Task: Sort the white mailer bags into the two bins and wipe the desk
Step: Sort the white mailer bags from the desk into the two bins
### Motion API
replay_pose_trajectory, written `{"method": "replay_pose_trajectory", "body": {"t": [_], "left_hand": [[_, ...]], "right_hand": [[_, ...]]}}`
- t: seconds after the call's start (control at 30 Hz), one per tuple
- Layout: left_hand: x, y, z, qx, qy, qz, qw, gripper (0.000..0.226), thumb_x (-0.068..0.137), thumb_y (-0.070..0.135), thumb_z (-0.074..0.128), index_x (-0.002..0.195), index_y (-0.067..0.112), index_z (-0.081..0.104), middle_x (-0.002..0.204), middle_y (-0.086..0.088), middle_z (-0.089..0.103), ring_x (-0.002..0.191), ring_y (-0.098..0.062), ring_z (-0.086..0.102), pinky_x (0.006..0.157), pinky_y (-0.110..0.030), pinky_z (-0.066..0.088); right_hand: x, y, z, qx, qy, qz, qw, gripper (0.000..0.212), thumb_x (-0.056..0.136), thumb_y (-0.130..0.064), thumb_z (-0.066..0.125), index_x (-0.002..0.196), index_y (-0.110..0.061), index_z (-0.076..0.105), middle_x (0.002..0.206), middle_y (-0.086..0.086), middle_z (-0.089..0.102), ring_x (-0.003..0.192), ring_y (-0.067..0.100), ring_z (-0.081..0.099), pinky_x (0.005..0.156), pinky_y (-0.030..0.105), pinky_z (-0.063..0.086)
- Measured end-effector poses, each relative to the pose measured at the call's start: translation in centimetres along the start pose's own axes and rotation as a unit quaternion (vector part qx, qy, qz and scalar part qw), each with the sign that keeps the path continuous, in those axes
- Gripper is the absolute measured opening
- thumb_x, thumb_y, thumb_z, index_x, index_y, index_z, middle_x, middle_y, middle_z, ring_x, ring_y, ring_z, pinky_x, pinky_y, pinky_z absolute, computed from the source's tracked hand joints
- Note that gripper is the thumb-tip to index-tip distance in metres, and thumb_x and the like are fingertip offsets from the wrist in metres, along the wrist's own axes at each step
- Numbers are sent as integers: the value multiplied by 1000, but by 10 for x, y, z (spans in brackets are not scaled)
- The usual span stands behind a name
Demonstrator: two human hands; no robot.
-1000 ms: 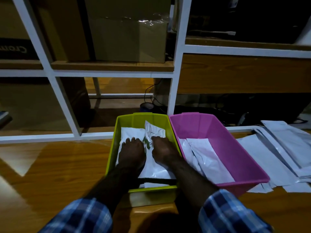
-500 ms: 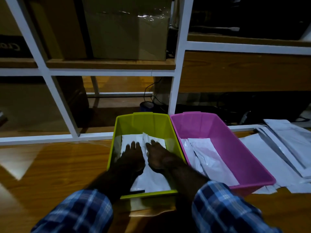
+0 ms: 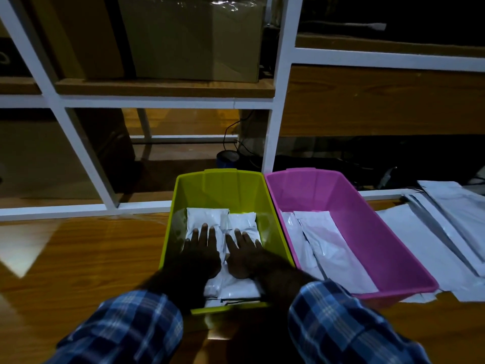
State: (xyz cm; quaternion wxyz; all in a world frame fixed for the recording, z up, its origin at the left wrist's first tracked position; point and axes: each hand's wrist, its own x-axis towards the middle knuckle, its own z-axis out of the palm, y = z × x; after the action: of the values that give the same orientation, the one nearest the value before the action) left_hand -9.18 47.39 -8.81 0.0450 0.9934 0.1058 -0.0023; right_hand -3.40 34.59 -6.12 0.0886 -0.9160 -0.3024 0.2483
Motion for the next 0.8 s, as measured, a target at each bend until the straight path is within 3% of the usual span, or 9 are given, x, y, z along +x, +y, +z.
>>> {"method": "replay_pose_trajectory", "body": {"t": [0.1,0.17,0.3,0.4,0.53,0.6,0.63,0.7,0.8], "left_hand": [[4,-4,5,-28,-21,9,999,75,38,33,76,103,-5,70,107,-28,67,85,-45,68,60,-52,55],[7,-2,6,-22,-24,8,999,82,30,32,86,102,-4,71,105,-27,68,84,-45,68,61,-52,55],[7,-4,3,15,-46,19,999,72,40,31,80,102,-6,70,103,-29,68,81,-48,67,62,-54,54],[17,-7,-11,14,-100,30,994,62,53,31,74,102,-6,69,103,-30,67,82,-48,66,69,-57,55],[29,0,-74,30,12,83,996,25,66,14,61,66,-9,69,66,-29,65,48,-42,63,35,-40,48],[32,10,-120,45,8,72,996,25,77,8,56,83,-13,68,89,-35,65,74,-50,66,55,-44,53],[33,14,-134,56,54,75,994,22,78,5,59,86,-13,68,96,-36,64,83,-54,64,61,-48,54],[28,34,-159,-14,101,52,993,22,73,0,67,88,-16,66,97,-39,63,81,-57,62,60,-52,54],[20,76,-193,-109,171,19,979,41,87,9,57,125,-6,55,127,-34,52,110,-50,53,90,-49,44]], "right_hand": [[3,-1,10,-21,23,12,999,70,94,-45,28,154,-23,0,161,7,-12,149,26,-7,117,47,-2],[2,-3,9,-33,25,17,999,73,89,-49,24,154,-23,1,161,7,-10,149,26,-6,117,47,-2],[1,-4,-4,-2,0,4,1000,65,100,-35,39,154,-22,6,162,9,-5,148,31,-3,117,50,1],[-5,-12,-11,18,53,11,998,65,96,-33,46,152,-17,16,157,20,14,144,37,16,116,48,15],[-21,-24,-52,49,107,4,993,45,90,-26,56,131,-9,47,132,21,48,121,39,48,96,44,42],[-33,-25,-80,61,140,-7,988,40,89,-27,58,125,-11,52,130,18,52,120,37,51,96,42,44],[-41,-24,-94,69,159,-16,985,40,89,-25,57,126,-11,52,131,18,52,122,37,50,98,41,43],[-62,-16,-125,92,206,-38,973,42,89,-20,56,130,-9,52,134,19,53,124,36,50,101,37,42],[-93,8,-162,136,313,-50,939,38,86,-14,56,123,-10,60,125,18,61,116,34,56,94,33,46]]}}
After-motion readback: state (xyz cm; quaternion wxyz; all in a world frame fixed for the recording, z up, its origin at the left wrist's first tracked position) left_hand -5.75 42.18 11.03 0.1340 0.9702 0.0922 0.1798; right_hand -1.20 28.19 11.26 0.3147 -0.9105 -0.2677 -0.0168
